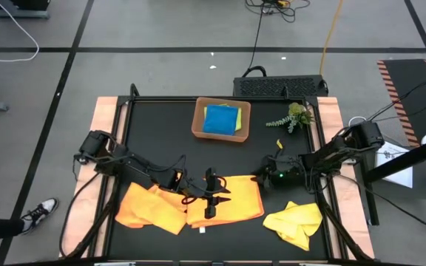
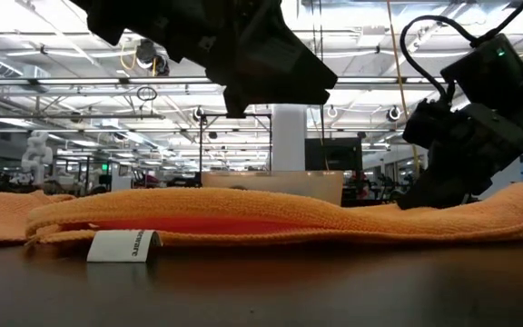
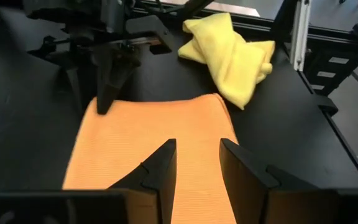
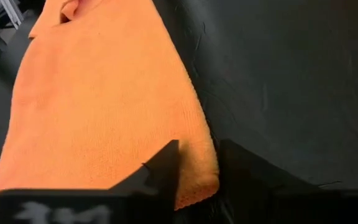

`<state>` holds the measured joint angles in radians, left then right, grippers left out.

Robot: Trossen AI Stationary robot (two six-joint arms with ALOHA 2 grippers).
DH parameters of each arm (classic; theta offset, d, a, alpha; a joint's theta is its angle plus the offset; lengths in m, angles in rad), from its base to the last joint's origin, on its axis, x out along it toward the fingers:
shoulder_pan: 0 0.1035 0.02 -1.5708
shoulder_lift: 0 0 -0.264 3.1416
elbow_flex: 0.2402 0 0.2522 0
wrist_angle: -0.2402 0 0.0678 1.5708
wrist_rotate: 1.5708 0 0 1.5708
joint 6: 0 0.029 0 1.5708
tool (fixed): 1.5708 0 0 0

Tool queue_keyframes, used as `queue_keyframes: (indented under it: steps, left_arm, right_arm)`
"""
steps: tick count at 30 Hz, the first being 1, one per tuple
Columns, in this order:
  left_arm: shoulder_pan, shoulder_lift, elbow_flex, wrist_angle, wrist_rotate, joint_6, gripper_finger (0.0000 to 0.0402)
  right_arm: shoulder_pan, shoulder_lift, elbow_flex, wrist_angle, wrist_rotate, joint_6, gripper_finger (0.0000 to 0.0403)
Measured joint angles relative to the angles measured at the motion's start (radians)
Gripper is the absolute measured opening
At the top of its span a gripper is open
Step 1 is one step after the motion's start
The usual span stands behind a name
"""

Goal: Fold microfiber towels
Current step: Fold the orange microfiber towel

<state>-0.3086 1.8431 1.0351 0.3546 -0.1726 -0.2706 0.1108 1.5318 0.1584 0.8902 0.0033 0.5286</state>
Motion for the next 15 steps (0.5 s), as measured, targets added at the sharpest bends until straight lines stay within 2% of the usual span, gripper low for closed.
queue_keyframes:
  steps: [6,10,15]
  left_arm:
    - [0.019,0.0,0.0,0.003,0.001,0.011,0.0124]
    - [0.044,0.0,0.0,0.003,0.026,0.004,0.0135]
    - [0.087,0.0,0.0,0.014,0.026,0.006,0.0192]
  right_arm:
    - [0.0,0.002,-0.001,0.073,-0.013,-0.033,0.0011]
    - [0.0,0.001,-0.001,0.162,-0.012,-0.046,0.0009]
    - [0.0,0.001,0.013,0.215,-0.012,-0.083,0.0003]
